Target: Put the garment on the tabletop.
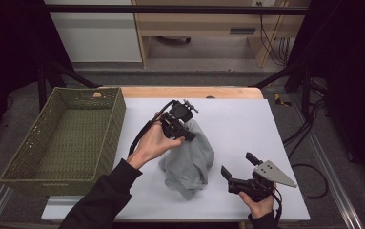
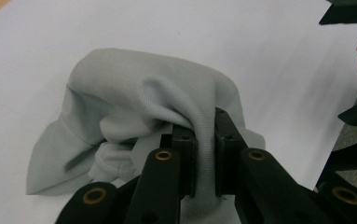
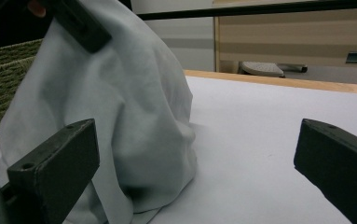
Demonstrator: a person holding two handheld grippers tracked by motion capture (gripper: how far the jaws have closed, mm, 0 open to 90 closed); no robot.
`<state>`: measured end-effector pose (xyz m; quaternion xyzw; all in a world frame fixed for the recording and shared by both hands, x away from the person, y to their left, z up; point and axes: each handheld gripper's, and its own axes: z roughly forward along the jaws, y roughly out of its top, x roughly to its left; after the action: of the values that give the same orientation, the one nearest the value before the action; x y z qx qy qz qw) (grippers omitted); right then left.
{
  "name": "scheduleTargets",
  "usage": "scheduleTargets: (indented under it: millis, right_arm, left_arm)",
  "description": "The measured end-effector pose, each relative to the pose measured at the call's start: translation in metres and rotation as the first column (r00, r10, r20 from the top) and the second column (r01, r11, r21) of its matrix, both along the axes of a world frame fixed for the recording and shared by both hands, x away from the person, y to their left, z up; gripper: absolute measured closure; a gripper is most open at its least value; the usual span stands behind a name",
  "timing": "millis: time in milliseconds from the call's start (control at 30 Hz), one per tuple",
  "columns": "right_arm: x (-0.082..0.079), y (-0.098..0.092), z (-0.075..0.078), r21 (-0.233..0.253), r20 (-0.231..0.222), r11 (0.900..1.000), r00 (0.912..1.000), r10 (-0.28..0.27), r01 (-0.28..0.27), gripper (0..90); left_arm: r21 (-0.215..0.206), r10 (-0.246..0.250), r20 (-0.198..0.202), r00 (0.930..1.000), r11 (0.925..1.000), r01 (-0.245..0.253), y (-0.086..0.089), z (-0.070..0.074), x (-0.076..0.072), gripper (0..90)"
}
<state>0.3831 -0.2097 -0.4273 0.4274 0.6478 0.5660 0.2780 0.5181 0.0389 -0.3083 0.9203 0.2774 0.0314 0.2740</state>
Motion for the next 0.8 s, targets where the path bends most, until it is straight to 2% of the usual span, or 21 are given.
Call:
scheduleTargets:
  millis: [200, 267, 400, 467, 500, 567, 600, 633, 667, 700, 767, 800]
  right_arm:
    - [0.001, 0.0, 0.0, -0.003, 0.006, 1.0, 1.0, -0.003, 0.003, 0.3]
    - [0.001, 0.0, 0.0, -0.008, 0.007, 1.0, 1.0, 0.0, 0.0, 0.3]
    - [0.001, 0.0, 0.0, 0.002, 0.007, 1.0, 1.0, -0.006, 0.006, 0.3]
    - [0.001, -0.001, -0.001, -0.006, 0.009, 1.0, 1.0, 0.001, -0.001, 0.3]
    - [0.001, -0.001, -0.001, -0.006, 0.009, 1.0, 1.0, 0.001, -0.001, 0.3]
    - [0.002, 0.0, -0.001, -0.007, 0.009, 1.0, 1.0, 0.0, 0.0, 0.3]
    - [0.002, 0.0, -0.001, -0.002, 0.006, 1.0, 1.0, -0.001, 0.001, 0.3]
    - [0.002, 0.0, -0.001, -0.001, 0.006, 1.0, 1.0, -0.001, 0.001, 0.3]
    - [0.002, 0.0, -0.001, 0.0, 0.006, 1.0, 1.0, 0.0, 0.0, 0.3]
    - [0.002, 0.0, -0.001, 0.0, 0.006, 1.0, 1.0, 0.0, 0.0, 0.3]
    - [0.002, 0.0, -0.001, 0.0, 0.001, 1.0, 1.0, 0.001, -0.001, 0.2]
    - [0.002, 0.001, -0.001, 0.007, 0.001, 1.0, 1.0, 0.0, 0.0, 0.2]
  left_arm:
    - [-0.011, -0.012, -0.018, 0.9998, 0.9999, 0.012, -0.005, -0.014, -0.002, 81.3]
    - [-0.002, -0.014, -0.018, 0.9997, 0.9999, 0.014, -0.007, -0.023, -0.003, 81.0]
    - [0.016, -0.014, -0.028, 0.9995, 0.9998, 0.014, -0.008, -0.031, -0.002, 79.8]
    - [0.016, -0.016, -0.029, 0.9995, 0.9997, 0.016, -0.008, -0.033, -0.003, 72.8]
    - [0.019, -0.021, -0.024, 0.9995, 0.9996, 0.022, -0.008, -0.034, -0.003, 72.8]
    - [0.003, -0.023, -0.011, 0.9997, 0.9997, 0.023, -0.008, -0.033, -0.005, 61.4]
    - [-0.011, -0.023, 0.0, 0.9997, 0.9997, 0.023, -0.008, -0.032, -0.005, 48.5]
    - [-0.029, -0.023, 0.02, 0.9995, 0.9993, 0.024, -0.007, -0.031, -0.005, 43.0]
    - [-0.029, -0.023, 0.02, 0.9995, 0.9993, 0.024, -0.007, -0.031, -0.005, 39.2]
    - [-0.04, -0.021, 0.027, 0.9994, 0.999, 0.022, -0.006, -0.03, -0.006, 39.2]
    - [-0.07, -0.007, 0.035, 0.9994, 0.9975, 0.009, -0.004, -0.028, -0.006, 27.9]
    - [-0.086, -0.003, 0.058, 0.9983, 0.9962, 0.008, -0.001, -0.027, -0.007, 25.5]
